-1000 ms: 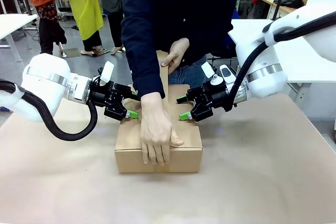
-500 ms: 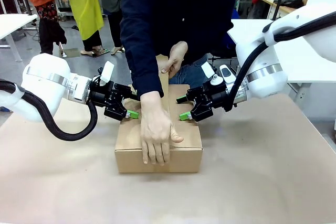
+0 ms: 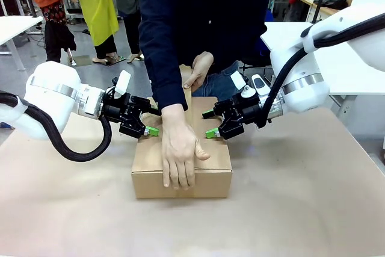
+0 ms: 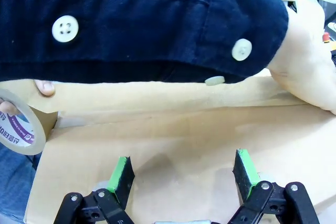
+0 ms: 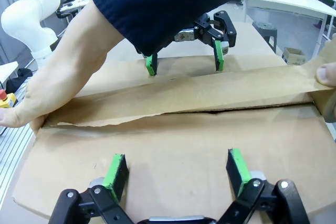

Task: Pack the gift set into the box.
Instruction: Press and hold the closed box until the human finishes sealing it.

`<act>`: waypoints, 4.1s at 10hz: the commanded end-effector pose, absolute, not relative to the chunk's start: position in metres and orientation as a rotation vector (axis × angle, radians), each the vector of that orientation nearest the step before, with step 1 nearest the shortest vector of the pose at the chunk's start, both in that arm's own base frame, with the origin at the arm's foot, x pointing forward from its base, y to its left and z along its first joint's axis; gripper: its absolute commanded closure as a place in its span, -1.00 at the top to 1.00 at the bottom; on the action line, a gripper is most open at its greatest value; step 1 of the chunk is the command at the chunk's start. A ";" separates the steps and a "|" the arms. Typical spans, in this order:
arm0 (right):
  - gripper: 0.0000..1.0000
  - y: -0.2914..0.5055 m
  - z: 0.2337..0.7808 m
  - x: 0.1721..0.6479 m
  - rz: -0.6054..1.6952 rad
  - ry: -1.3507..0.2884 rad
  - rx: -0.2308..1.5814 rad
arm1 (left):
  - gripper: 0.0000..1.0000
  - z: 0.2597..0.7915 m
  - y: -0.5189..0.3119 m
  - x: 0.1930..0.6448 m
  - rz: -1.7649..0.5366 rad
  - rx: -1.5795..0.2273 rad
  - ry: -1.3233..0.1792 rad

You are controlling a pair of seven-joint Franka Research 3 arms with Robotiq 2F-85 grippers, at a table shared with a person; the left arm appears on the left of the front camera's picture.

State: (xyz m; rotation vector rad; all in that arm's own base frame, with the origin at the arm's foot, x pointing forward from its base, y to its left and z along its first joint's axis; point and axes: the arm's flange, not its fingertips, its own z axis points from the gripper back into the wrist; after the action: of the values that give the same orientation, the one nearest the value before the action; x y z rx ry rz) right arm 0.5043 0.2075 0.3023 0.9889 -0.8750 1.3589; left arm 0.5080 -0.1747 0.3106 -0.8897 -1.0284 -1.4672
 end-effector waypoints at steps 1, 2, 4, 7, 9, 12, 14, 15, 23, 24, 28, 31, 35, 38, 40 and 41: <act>1.00 0.207 0.298 0.502 1.353 -0.882 0.986 | 1.00 0.307 -0.174 0.507 -1.480 -0.896 -1.016; 1.00 0.207 0.298 0.502 1.353 -0.882 0.986 | 1.00 0.307 -0.174 0.507 -1.480 -0.896 -1.016; 1.00 0.207 0.298 0.502 1.353 -0.882 0.986 | 1.00 0.307 -0.174 0.507 -1.480 -0.896 -1.016; 1.00 0.207 0.298 0.502 1.353 -0.882 0.986 | 1.00 0.307 -0.174 0.507 -1.480 -0.896 -1.016; 1.00 0.207 0.298 0.502 1.353 -0.882 0.986 | 1.00 0.307 -0.174 0.507 -1.480 -0.896 -1.016; 1.00 0.207 0.298 0.502 1.353 -0.882 0.986 | 1.00 0.307 -0.174 0.507 -1.480 -0.896 -1.016; 1.00 0.207 0.298 0.502 1.353 -0.882 0.986 | 1.00 0.307 -0.174 0.507 -1.480 -0.896 -1.016; 1.00 0.207 0.298 0.502 1.353 -0.882 0.986 | 1.00 0.307 -0.174 0.507 -1.480 -0.896 -1.016; 1.00 0.207 0.298 0.502 1.353 -0.882 0.986 | 1.00 0.307 -0.174 0.507 -1.480 -0.896 -1.016; 1.00 0.207 0.298 0.502 1.353 -0.882 0.986 | 1.00 0.307 -0.174 0.507 -1.480 -0.896 -1.016; 1.00 0.207 0.298 0.502 1.353 -0.882 0.986 | 1.00 0.307 -0.174 0.507 -1.480 -0.896 -1.016; 1.00 0.207 0.302 0.503 1.358 -0.873 0.991 | 1.00 0.309 -0.175 0.507 -1.467 -0.895 -1.026; 1.00 0.079 0.417 0.455 0.831 -0.865 1.078 | 1.00 0.400 -0.050 0.475 -1.145 -1.249 -0.799; 1.00 -0.059 0.390 0.415 0.501 -0.910 1.177 | 1.00 0.377 0.079 0.450 -0.830 -1.376 -0.973; 1.00 -0.103 0.351 0.408 0.334 -0.981 1.213 | 1.00 0.346 0.126 0.449 -0.555 -1.371 -1.134; 1.00 -0.088 0.339 0.424 0.354 -0.958 1.192 | 1.00 0.339 0.118 0.465 -0.522 -1.390 -1.048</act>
State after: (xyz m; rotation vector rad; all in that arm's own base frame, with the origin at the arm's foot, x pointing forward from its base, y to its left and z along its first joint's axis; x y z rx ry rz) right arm 0.3933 -0.1177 0.3461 1.1755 -0.9392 0.3150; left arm 0.4389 0.1482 0.3347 -1.3517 -1.0518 -0.5661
